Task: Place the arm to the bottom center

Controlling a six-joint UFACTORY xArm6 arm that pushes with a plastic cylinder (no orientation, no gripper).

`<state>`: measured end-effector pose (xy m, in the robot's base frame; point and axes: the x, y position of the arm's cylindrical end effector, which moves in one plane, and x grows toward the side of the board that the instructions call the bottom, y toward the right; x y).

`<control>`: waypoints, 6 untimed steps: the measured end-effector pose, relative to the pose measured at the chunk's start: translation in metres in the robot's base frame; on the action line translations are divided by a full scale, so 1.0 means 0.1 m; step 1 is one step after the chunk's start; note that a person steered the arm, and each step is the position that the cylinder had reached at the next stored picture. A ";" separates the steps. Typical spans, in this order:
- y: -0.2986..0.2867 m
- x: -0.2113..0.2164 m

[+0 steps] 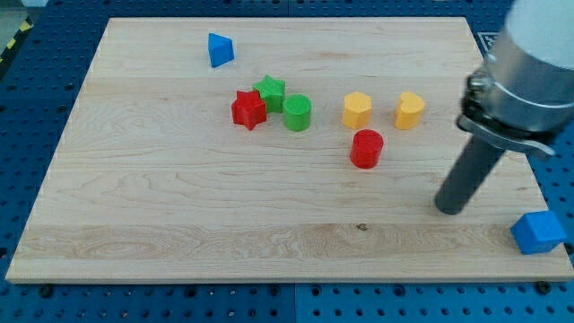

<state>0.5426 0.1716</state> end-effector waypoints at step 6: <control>-1.44 0.47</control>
